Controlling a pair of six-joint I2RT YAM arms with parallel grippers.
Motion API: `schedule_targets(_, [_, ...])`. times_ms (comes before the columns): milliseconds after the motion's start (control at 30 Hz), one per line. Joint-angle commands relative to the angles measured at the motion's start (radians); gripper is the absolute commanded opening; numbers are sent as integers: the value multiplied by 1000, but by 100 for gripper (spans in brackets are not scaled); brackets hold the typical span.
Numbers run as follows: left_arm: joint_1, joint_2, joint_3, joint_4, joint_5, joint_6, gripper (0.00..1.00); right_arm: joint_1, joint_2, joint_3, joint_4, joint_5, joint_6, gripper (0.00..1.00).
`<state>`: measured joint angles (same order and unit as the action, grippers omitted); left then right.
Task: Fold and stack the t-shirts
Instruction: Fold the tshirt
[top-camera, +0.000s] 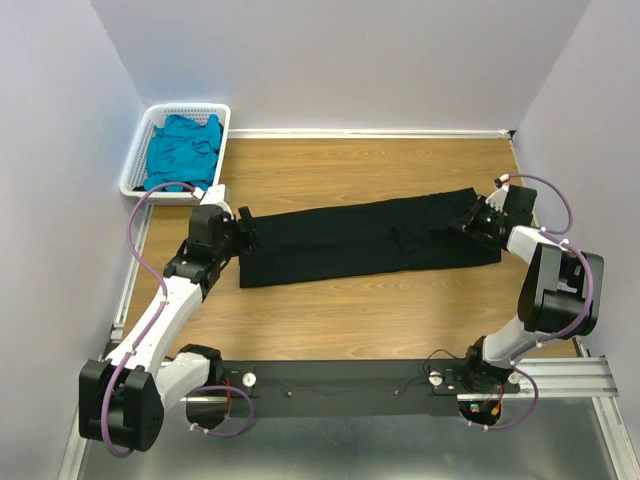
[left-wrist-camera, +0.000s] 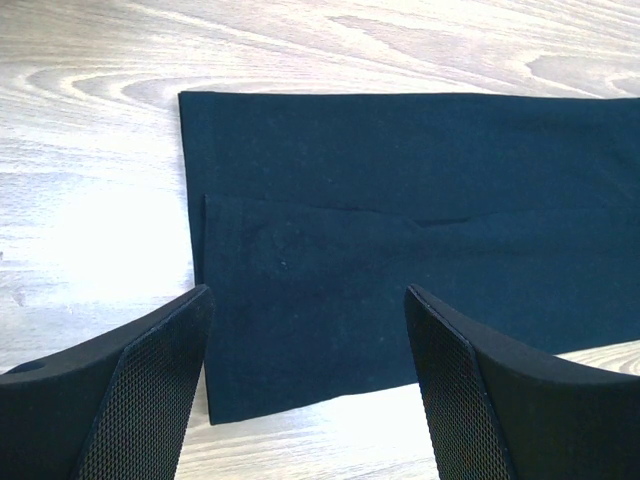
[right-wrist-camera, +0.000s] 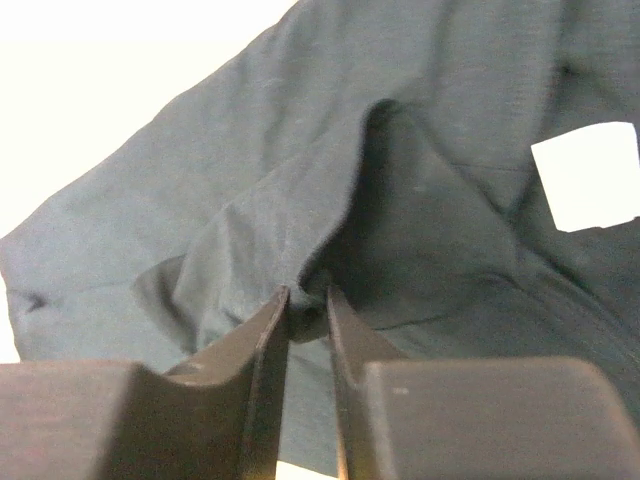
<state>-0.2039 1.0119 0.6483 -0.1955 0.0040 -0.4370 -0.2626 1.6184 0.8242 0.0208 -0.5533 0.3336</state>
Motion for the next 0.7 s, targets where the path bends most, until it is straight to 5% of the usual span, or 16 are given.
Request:
schedule_targets(0, [6,-7,-15,21,22,12,85,-6,-31,4,-74,163,28,24])
schedule_targets(200, [6,-7,-16,21,25,12,85,-6,8,64,-188,291,44,23])
schedule_targets(400, [-8,-1,-16,34,62,-3,84,-6,-20,124,-265,328,53,58])
schedule_targets(667, [-314,227,187,148,151,-201,84,-6,-101,130,-269,228,94,66])
